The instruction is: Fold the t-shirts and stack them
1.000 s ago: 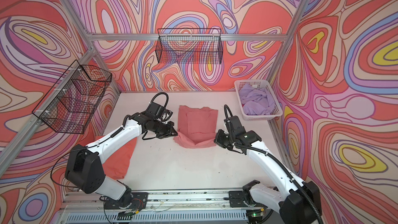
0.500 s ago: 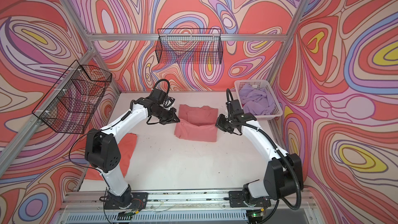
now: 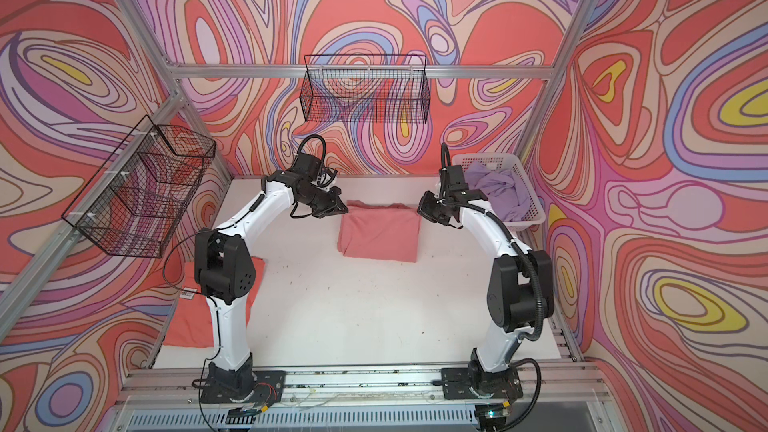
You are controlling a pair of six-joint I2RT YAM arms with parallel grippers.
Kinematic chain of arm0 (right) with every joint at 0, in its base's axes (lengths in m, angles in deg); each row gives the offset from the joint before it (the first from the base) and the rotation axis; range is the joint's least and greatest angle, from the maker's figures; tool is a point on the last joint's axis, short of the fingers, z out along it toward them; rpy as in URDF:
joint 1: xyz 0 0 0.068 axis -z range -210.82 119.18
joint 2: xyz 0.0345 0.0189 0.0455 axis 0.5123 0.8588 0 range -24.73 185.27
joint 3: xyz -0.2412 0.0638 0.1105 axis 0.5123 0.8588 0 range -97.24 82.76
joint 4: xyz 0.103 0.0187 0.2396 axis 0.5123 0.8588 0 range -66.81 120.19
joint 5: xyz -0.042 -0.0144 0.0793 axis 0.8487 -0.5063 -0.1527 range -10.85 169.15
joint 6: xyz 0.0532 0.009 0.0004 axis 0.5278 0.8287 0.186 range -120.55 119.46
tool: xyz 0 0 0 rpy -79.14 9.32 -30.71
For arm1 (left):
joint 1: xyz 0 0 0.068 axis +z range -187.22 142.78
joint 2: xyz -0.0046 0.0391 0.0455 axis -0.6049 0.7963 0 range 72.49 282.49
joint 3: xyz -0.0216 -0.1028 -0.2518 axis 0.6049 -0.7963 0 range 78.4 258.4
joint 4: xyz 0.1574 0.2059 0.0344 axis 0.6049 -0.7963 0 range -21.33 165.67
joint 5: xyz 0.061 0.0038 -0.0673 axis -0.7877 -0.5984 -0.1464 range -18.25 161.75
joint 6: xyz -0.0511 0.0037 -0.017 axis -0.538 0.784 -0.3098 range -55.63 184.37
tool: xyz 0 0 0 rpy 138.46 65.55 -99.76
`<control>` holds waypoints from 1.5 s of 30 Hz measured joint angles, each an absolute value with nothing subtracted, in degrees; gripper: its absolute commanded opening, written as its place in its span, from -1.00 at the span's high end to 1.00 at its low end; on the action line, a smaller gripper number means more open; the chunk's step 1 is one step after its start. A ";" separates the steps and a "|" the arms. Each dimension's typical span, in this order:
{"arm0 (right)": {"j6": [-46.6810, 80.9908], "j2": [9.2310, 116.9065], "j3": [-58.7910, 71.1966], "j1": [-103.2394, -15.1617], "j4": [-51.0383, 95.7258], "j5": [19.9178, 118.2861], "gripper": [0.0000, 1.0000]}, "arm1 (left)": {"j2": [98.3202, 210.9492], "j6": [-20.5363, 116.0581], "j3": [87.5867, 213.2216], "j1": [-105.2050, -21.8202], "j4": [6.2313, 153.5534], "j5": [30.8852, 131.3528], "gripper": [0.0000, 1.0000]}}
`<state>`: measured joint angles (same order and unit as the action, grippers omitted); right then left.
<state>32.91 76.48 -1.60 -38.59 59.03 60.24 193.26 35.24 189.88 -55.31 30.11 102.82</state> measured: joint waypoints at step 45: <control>32.54 100.23 -14.08 -36.47 48.84 58.82 0.92 | 215.45 32.16 210.45 -53.23 33.96 100.22 -0.54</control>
